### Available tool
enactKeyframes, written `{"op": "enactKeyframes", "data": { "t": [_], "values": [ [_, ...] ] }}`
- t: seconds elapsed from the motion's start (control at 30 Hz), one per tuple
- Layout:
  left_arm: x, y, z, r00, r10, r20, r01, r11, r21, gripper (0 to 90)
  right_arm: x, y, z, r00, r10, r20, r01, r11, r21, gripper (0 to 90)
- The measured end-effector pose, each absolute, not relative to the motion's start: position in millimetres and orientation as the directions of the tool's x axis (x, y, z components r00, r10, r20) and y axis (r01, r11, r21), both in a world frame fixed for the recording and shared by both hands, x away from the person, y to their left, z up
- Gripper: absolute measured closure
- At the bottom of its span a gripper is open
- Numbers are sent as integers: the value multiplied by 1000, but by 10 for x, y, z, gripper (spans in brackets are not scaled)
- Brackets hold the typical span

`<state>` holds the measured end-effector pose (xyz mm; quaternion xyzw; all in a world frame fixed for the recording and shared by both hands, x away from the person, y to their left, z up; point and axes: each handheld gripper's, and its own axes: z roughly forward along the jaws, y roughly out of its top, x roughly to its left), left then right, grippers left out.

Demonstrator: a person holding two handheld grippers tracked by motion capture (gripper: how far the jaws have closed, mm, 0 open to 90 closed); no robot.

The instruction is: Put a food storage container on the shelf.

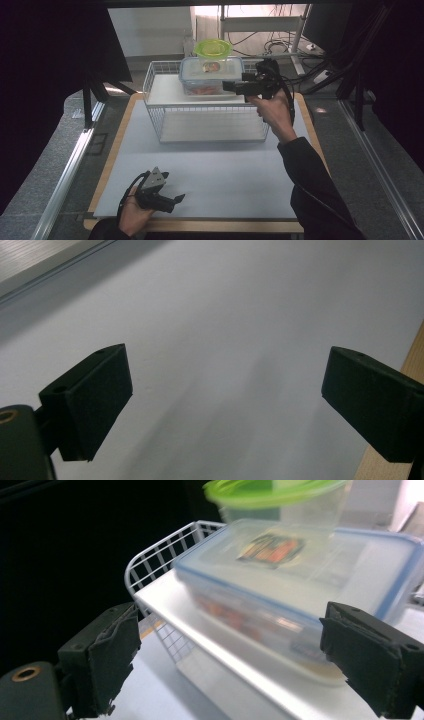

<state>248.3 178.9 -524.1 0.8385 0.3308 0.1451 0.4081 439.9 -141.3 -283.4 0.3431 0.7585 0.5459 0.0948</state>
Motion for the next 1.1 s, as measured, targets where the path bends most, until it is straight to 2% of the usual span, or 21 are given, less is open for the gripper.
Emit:
{"op": "enactKeyframes", "data": {
  "t": [0.33, 1.1],
  "values": [
    [2468, 1756, -5241, 760, 650, -8, 407, -467, 785, 61, 4151, -1417, -3122, -781, 602, 166, 386, 257, 886, 52],
    [2443, 1712, -5243, 773, 633, 34, 367, -490, 790, 55, 3725, -1605, -3864, -814, 574, 90, 333, 334, 882, 3]
  ]
}}
